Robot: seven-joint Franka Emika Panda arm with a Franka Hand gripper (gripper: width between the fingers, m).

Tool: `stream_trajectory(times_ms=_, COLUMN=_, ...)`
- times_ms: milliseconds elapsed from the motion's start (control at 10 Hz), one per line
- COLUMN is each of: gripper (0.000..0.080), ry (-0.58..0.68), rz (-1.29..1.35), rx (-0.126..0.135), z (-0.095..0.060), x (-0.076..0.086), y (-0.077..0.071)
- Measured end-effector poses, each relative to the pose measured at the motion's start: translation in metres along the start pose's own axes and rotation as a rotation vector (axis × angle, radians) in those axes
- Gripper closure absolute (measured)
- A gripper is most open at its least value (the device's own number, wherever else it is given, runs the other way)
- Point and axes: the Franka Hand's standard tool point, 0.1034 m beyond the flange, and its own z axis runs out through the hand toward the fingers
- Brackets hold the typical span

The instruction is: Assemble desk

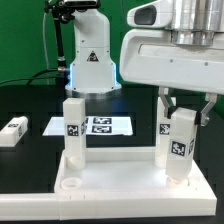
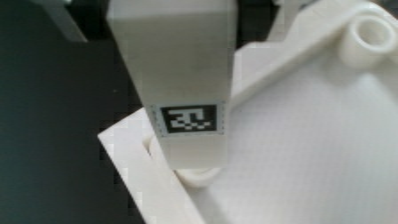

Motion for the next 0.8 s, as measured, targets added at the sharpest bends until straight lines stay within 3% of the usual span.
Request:
stream_trajectory(times_ms=200, gripper=0.0511, ry=0.009, rz=0.236, rx=0.010, z=0.000, x=-0.001, y=0.004)
stream_trajectory(times_ms=400, gripper=0.0509, ry=0.024, rz=0.423, rx=0.051, z=0.000, x=-0.005, y=0.007)
stream_trajectory(times_ms=500, gripper=0.0509, ry=0.026, rz=0.475, rx=0.053, z=0.000, x=-0.006, y=0.006)
stream_trajectory(times_ms=700, gripper=0.0505, ry=0.031, rz=0.677, rx=0.096, z=0.000, x=-0.016, y=0.001)
stream_trajectory(times_ms=800, gripper=0.0505, ry=0.018, rz=0.699, rx=0.103, z=0.000, x=-0.015, y=0.002)
